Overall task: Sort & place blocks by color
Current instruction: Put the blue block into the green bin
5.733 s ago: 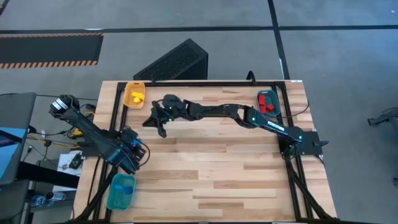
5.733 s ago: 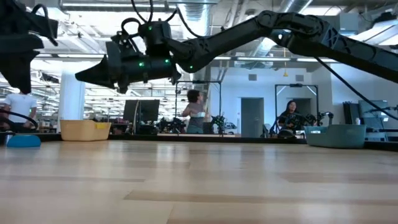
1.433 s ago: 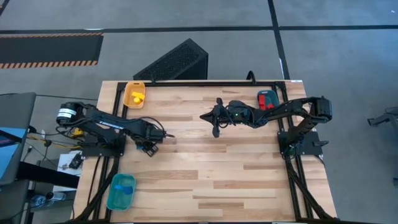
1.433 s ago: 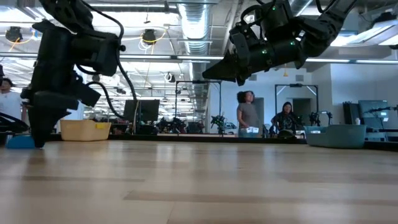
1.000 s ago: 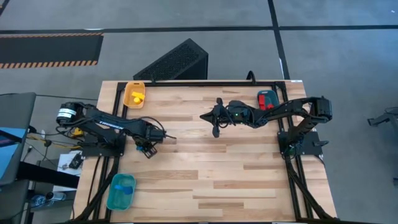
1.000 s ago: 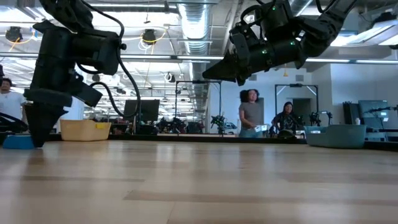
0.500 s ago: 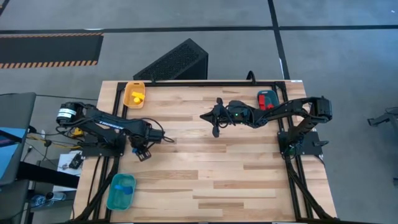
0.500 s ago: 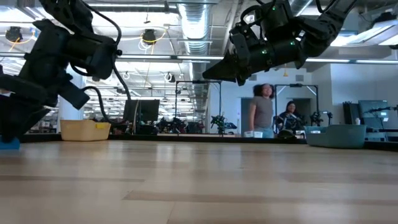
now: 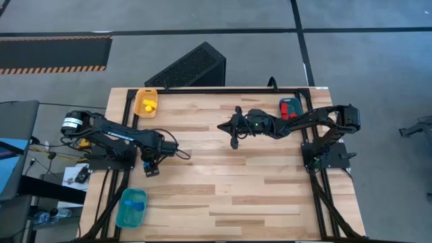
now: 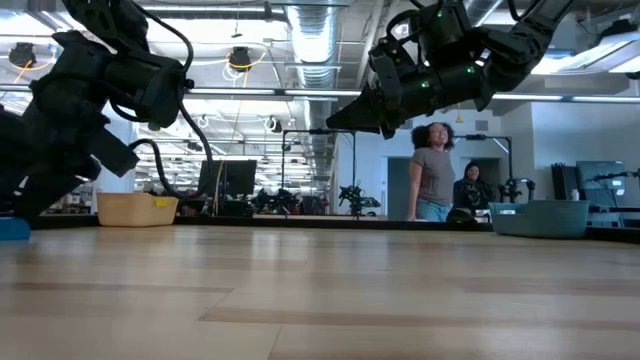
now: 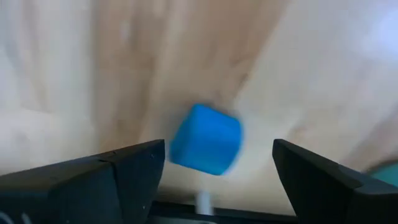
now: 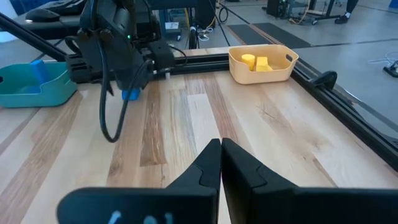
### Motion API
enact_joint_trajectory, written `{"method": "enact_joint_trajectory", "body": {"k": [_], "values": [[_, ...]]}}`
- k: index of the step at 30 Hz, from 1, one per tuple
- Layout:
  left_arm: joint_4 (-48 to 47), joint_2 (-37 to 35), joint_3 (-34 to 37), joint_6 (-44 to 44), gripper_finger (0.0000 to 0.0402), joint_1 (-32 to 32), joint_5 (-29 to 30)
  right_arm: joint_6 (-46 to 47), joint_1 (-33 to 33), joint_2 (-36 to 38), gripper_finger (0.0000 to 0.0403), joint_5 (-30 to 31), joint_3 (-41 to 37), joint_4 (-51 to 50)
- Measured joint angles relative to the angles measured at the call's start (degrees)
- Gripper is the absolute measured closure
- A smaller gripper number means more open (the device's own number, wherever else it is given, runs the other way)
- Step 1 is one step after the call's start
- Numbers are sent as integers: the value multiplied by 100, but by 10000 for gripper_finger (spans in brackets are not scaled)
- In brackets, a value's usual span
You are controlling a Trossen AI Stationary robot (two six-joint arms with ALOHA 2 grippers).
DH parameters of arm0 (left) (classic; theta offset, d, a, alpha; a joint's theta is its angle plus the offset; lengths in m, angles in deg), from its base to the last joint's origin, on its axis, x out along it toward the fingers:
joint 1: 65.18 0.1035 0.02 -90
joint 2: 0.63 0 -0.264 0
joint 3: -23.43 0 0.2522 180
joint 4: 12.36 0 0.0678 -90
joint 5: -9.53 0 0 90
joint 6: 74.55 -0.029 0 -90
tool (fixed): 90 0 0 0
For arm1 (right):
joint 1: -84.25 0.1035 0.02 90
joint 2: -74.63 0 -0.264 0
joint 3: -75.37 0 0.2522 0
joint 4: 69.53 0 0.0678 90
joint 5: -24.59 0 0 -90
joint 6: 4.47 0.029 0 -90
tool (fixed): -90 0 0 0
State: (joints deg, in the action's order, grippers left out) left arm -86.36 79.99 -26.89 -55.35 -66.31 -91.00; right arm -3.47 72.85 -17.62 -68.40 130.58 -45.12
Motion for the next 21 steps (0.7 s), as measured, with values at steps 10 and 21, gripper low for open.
{"method": "enact_joint_trajectory", "body": {"k": [10,21], "values": [[171,-5,509,139,116,-32,95,1,0,0,368,4,0,-7],[315,-5,436,383,239,-75,415,46,-79,-1,368,7,0,12]]}}
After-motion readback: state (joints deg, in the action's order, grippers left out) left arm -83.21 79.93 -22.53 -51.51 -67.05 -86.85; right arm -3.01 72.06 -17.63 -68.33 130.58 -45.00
